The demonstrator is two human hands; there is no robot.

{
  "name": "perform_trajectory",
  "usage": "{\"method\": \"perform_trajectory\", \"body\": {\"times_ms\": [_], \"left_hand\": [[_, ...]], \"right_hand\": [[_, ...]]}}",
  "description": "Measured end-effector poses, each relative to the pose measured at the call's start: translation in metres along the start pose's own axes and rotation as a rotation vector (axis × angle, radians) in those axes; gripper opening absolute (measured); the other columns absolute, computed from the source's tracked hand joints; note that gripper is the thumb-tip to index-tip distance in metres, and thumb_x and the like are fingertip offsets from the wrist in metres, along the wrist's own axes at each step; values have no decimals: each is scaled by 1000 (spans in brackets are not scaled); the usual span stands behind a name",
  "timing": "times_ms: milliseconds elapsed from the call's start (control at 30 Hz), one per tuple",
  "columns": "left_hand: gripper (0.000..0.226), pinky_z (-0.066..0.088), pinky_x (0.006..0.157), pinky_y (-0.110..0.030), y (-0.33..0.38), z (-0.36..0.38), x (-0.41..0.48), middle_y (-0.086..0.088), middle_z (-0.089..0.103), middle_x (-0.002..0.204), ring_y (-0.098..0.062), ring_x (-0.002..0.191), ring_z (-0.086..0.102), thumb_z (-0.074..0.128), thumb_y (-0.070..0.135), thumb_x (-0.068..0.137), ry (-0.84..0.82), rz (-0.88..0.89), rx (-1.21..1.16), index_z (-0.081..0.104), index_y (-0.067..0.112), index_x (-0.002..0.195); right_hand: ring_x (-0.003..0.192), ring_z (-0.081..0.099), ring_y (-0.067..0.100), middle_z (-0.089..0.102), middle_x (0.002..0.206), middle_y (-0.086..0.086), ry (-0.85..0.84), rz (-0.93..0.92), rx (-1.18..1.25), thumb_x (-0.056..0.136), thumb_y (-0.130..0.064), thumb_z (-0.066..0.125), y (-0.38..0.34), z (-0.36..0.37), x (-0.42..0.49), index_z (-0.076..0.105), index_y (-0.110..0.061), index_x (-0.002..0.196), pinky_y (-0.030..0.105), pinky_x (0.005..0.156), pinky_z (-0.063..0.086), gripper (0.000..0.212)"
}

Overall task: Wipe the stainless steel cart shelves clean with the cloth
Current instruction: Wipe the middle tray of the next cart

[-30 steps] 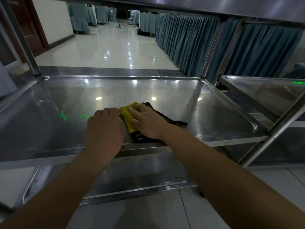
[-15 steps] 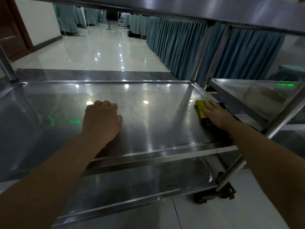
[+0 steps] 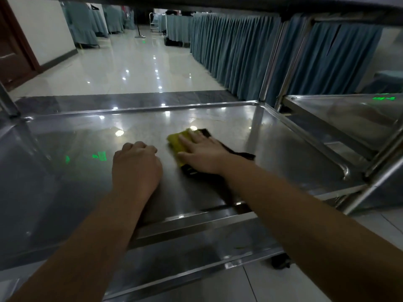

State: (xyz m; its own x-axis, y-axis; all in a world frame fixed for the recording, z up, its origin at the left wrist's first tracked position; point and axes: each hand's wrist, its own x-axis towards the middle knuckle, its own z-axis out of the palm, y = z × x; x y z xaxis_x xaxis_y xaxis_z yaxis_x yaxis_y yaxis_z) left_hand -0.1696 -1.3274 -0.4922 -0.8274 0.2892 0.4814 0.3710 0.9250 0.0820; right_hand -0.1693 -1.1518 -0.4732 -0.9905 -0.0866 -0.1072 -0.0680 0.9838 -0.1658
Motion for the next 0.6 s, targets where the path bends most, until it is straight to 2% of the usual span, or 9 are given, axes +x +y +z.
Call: {"method": "perform_trajectory", "body": {"times_ms": [100, 233, 333, 467, 600], "left_hand": [[38, 43, 74, -40, -6, -1, -2, -12, 66, 98, -36, 90, 56, 37, 24, 82, -66, -12, 31, 72, 12, 93], [31, 44, 79, -39, -2, -1, 1, -8, 65, 106, -33, 96, 54, 43, 22, 89, -70, -49, -26, 72, 19, 100], [28, 46, 80, -39, 0, -1, 1, -6, 64, 104, -30, 97, 53, 45, 21, 88, -74, -72, -49, 72, 20, 98], [28, 45, 77, -37, 1, -2, 1, -3, 63, 102, -28, 96, 53, 44, 22, 89, -72, -85, -39, 71, 21, 95], [27, 43, 78, -36, 5, -2, 0, -2, 61, 102, -26, 99, 52, 43, 23, 90, -99, -108, -26, 69, 18, 94]], "right_hand": [[147, -11, 13, -12, 160, -4, -29, -124, 19, 98, -55, 29, -26, 8, 6, 0, -32, 152, 37, 118, -3, 66], [147, -3, 13, -7, 161, -6, -7, -118, 18, 97, -56, 32, 16, -5, 7, 2, -32, 153, 34, 118, 3, 67], [148, 4, 18, -4, 161, -4, 30, 62, 42, 97, -54, 37, 79, -18, 3, 6, -31, 153, 31, 116, 7, 68], [148, 5, 22, -3, 161, -2, 74, 352, 28, 97, -54, 35, 171, -33, -13, 7, -30, 153, 38, 118, 8, 67], [147, 12, 26, 0, 161, 1, 116, 533, 36, 96, -51, 37, 205, -40, -26, 10, -28, 153, 43, 118, 14, 67]]}}
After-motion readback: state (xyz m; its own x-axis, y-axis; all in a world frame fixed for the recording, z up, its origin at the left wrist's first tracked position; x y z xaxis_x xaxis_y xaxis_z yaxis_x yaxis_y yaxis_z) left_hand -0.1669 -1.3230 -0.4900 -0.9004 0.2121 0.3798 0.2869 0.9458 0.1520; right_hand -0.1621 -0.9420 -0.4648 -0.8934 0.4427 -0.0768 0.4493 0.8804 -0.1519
